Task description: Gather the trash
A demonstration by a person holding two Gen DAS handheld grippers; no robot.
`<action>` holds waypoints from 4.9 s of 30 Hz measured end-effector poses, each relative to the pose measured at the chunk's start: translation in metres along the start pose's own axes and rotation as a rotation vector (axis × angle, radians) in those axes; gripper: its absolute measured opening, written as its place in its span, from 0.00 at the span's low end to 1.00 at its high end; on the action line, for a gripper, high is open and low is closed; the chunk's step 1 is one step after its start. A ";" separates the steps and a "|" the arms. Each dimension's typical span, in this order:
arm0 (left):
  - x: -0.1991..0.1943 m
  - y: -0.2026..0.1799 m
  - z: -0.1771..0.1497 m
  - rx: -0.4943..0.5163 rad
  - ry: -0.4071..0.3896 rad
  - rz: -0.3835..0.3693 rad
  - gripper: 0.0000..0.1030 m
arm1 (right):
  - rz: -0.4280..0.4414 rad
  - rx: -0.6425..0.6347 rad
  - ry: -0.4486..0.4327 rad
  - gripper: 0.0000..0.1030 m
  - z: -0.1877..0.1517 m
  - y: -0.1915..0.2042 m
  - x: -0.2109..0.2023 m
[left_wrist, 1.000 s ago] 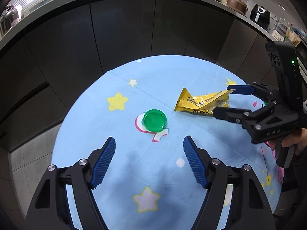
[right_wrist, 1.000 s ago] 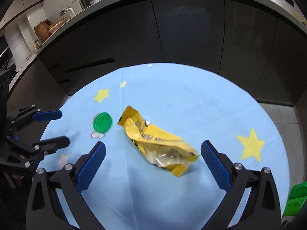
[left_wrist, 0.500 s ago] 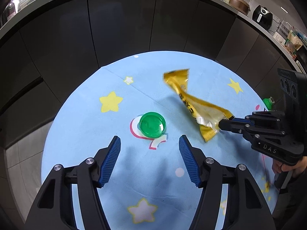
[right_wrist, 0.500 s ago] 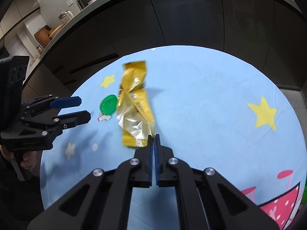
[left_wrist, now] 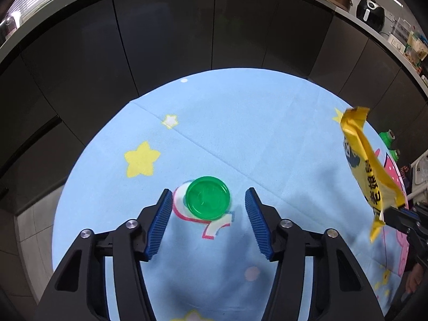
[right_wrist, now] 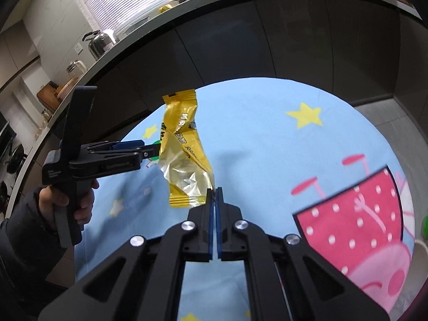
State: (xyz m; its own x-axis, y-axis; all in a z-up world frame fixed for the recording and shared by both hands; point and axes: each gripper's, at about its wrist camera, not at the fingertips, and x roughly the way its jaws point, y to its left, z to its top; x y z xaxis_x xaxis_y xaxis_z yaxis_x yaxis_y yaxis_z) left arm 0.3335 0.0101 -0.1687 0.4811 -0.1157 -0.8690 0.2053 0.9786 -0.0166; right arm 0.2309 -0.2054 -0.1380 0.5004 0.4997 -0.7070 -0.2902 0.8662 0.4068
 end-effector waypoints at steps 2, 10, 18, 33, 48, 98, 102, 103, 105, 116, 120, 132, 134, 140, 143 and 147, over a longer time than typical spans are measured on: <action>0.003 -0.001 -0.001 -0.006 0.007 0.000 0.47 | 0.007 0.022 -0.008 0.04 -0.008 -0.003 -0.005; 0.004 0.003 -0.004 -0.040 0.014 0.015 0.33 | 0.014 0.067 -0.047 0.04 -0.016 -0.004 -0.026; -0.061 -0.020 -0.007 -0.019 -0.098 -0.053 0.33 | 0.020 0.095 -0.122 0.04 -0.023 -0.003 -0.070; -0.170 -0.169 -0.029 0.196 -0.225 -0.284 0.33 | -0.127 0.192 -0.286 0.04 -0.094 -0.045 -0.207; -0.145 -0.343 -0.064 0.430 -0.118 -0.461 0.33 | -0.282 0.446 -0.348 0.04 -0.180 -0.148 -0.263; -0.245 -0.206 -0.112 0.041 -0.287 -0.004 0.92 | -0.394 0.194 -0.240 0.97 -0.129 -0.026 -0.265; -0.261 -0.179 -0.137 0.013 -0.268 0.086 0.92 | -0.401 0.144 -0.229 0.97 -0.123 0.019 -0.264; -0.266 -0.172 -0.144 0.004 -0.267 0.101 0.92 | -0.412 0.128 -0.222 0.97 -0.122 0.029 -0.262; -0.273 -0.159 -0.154 -0.014 -0.268 0.126 0.92 | -0.416 0.096 -0.203 0.97 -0.123 0.048 -0.256; -0.300 -0.105 -0.196 -0.096 -0.265 0.156 0.92 | -0.425 0.012 -0.094 0.97 -0.138 0.102 -0.217; -0.305 -0.101 -0.200 -0.107 -0.264 0.143 0.92 | -0.432 -0.009 -0.089 0.97 -0.138 0.109 -0.217; -0.311 -0.102 -0.198 -0.115 -0.266 0.123 0.92 | -0.452 -0.006 -0.092 0.97 -0.136 0.107 -0.224; -0.312 -0.103 -0.198 -0.112 -0.268 0.123 0.92 | -0.451 -0.007 -0.095 0.97 -0.136 0.107 -0.225; -0.312 -0.107 -0.199 -0.108 -0.268 0.116 0.92 | -0.456 -0.004 -0.097 0.97 -0.136 0.106 -0.228; -0.314 -0.108 -0.200 -0.103 -0.271 0.114 0.92 | -0.464 0.002 -0.099 0.97 -0.137 0.105 -0.228; -0.314 -0.110 -0.200 -0.098 -0.272 0.109 0.92 | -0.476 0.005 -0.100 0.97 -0.137 0.104 -0.230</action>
State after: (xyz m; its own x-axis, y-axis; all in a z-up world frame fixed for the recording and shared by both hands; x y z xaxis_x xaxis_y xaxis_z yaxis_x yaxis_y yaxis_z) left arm -0.0104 -0.0268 0.0067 0.7089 -0.0376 -0.7043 0.0635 0.9979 0.0106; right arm -0.0260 -0.2304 -0.0124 0.6526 0.0455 -0.7563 -0.0063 0.9985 0.0547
